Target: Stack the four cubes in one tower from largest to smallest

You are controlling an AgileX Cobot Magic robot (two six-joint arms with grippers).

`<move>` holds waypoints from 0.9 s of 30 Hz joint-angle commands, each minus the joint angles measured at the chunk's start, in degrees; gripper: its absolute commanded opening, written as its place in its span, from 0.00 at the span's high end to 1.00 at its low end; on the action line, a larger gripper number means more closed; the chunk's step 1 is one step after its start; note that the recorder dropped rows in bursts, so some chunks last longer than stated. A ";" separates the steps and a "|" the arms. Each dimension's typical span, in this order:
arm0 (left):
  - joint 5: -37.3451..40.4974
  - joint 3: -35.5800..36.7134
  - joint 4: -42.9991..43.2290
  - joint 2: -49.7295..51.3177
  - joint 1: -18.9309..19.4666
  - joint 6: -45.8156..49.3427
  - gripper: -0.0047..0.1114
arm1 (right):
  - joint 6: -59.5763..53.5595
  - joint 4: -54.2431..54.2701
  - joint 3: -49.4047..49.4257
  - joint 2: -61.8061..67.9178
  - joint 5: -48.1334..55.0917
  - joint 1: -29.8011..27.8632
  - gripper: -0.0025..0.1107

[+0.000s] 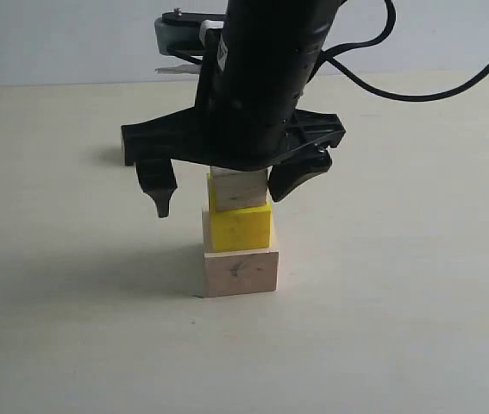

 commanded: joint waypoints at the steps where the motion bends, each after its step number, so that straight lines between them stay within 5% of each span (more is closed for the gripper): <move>1: -0.57 0.15 -0.37 -0.58 0.12 -0.37 0.96 | -0.67 -0.14 0.09 -0.40 -0.17 -0.03 0.09; 27: -0.57 0.15 -0.37 -0.58 0.12 -0.37 0.96 | -1.08 -19.54 0.09 -17.86 6.08 -0.03 0.10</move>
